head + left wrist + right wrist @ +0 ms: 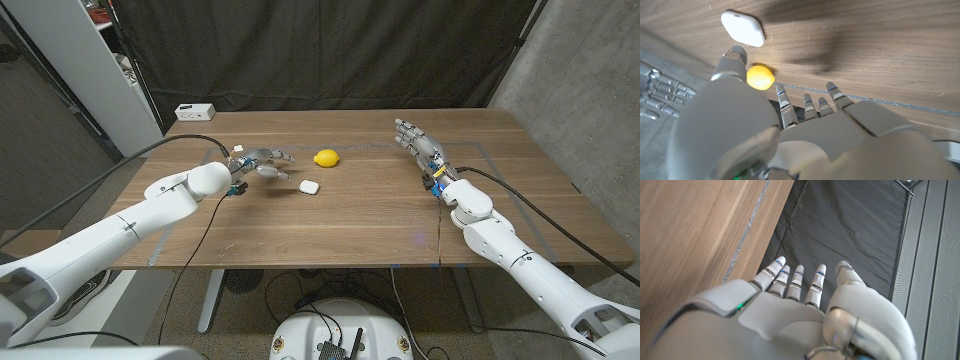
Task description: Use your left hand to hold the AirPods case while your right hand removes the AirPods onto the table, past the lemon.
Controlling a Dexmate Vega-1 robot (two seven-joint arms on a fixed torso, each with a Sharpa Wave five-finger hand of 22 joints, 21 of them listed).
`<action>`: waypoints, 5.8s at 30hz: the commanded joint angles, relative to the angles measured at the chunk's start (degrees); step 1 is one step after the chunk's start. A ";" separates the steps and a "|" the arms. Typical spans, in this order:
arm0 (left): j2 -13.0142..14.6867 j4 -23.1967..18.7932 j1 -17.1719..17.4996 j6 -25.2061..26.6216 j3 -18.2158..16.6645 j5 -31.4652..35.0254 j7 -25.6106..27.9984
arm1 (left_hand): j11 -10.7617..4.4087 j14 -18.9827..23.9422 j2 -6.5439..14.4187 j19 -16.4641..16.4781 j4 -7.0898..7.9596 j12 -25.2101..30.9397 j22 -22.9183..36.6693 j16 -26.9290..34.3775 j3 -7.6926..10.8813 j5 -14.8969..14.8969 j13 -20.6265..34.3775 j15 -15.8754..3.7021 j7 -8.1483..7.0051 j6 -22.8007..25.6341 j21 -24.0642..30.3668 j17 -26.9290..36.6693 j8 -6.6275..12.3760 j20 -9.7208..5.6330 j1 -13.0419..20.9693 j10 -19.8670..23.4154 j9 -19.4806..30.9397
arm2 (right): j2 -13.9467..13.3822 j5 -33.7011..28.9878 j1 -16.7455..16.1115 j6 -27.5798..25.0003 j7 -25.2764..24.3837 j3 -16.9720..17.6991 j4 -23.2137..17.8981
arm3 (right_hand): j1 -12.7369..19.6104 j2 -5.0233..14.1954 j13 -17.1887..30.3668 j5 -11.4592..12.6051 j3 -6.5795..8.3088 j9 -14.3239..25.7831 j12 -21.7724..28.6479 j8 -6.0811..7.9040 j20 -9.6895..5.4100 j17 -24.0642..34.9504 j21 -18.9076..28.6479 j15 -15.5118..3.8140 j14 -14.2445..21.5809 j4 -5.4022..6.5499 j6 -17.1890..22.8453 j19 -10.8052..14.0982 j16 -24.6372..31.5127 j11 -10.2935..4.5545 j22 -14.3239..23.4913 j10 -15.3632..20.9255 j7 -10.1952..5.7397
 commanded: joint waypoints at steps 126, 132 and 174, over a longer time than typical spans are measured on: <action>-16.29 9.41 -2.48 -24.72 -3.20 13.67 20.35 | -3.43 10.21 11.24 9.07 2.22 4.02 0.92 1.17 -9.35 0.76 -5.72 -5.68 7.06 28.79 -2.13 -0.18 16.57 -1.57 14.85 9.47 15.35 | -5.62 3.12 6.98 -32.59 1.52 -7.70 -20.33 | 3.32 -10.24 3.80 0.32 -4.98 0.18 1.72 1.68 5.38 0.14 0.80 2.30 -0.77 -1.46 13.54 2.04 0.33 7.01 0.31 1.36 19.15; -16.50 9.49 -2.74 -24.44 -2.78 13.70 19.91 | -3.17 10.08 11.35 8.97 2.28 3.95 0.92 1.07 -9.67 0.66 -5.82 -5.80 7.09 28.62 -2.24 -0.17 16.48 -1.40 14.97 9.41 15.47 | -4.79 2.76 7.64 -32.88 1.12 -8.39 -20.35 | 3.28 -10.43 3.94 0.34 -5.20 0.13 2.03 1.72 6.18 0.19 0.86 2.50 0.14 -1.35 14.23 2.32 0.65 7.19 0.32 2.08 19.34; -17.16 7.81 -2.33 -20.09 -0.87 16.28 20.84 | -2.99 9.79 12.15 8.52 2.85 3.72 0.93 0.93 -11.52 0.18 -6.26 -5.73 6.90 28.17 -2.69 -0.15 15.94 -0.95 15.30 9.33 15.87 | 0.28 -0.18 9.80 -33.77 -3.51 -11.09 -18.29 | 17.14 -6.09 6.89 0.93 -1.39 2.79 7.08 4.81 3.76 0.69 1.73 -0.51 11.88 -2.92 24.93 10.29 3.28 5.57 0.39 12.20 18.53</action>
